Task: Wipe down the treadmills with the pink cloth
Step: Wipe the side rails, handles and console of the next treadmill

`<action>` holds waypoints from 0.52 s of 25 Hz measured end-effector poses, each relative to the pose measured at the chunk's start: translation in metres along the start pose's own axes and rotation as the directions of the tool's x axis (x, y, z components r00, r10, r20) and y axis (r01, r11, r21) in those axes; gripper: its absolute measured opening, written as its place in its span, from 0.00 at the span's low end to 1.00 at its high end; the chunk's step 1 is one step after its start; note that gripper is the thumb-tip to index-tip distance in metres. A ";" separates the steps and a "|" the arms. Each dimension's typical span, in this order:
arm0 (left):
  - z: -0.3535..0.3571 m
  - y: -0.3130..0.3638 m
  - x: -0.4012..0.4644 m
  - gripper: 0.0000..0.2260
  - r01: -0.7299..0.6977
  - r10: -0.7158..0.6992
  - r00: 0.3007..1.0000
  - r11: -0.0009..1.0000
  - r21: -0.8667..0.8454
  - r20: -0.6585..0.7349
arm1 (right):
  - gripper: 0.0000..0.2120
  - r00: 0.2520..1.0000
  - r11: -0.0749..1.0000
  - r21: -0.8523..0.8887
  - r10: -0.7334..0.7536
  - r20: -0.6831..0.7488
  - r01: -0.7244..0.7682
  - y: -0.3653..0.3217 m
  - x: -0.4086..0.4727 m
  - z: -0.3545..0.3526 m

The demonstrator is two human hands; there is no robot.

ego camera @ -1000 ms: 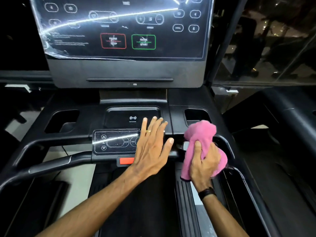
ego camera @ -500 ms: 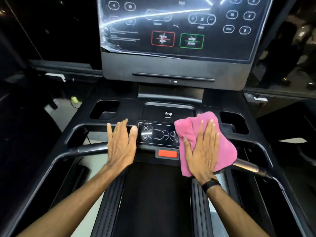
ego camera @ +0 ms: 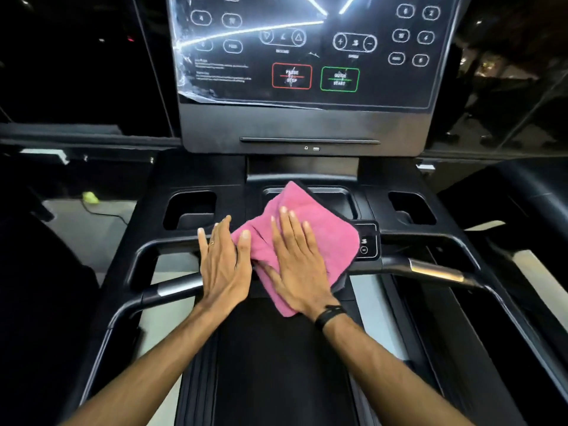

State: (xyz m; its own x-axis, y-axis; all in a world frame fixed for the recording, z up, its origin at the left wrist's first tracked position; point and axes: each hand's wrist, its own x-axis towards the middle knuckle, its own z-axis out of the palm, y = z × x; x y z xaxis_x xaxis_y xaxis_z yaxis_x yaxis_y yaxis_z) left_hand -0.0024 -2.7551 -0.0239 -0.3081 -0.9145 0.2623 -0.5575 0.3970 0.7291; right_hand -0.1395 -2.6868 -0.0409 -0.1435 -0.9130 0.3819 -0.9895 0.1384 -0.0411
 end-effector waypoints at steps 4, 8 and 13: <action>0.001 0.010 0.002 0.41 -0.002 0.003 0.994 1.000 -0.012 0.108 | 0.35 0.960 0.961 0.020 0.276 -0.045 -0.275 0.073 -0.028 -0.011; -0.001 -0.023 0.003 0.47 0.017 -0.045 0.981 0.990 0.143 0.191 | 0.37 0.777 0.782 0.107 0.622 -0.094 -0.614 0.081 -0.025 -0.011; 0.000 -0.039 -0.002 0.52 -0.073 -0.001 0.971 0.950 0.302 0.239 | 0.34 0.916 0.917 0.031 0.400 -0.029 -0.399 -0.027 0.000 0.001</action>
State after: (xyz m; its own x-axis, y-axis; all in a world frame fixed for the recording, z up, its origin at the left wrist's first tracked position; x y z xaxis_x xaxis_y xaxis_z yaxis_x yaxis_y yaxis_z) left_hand 0.0199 -2.7689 -0.0523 -0.4829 -0.8697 0.1026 -0.7402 0.4679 0.4828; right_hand -0.1124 -2.6910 -0.0410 -0.5265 -0.7700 0.3604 -0.8501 0.4789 -0.2189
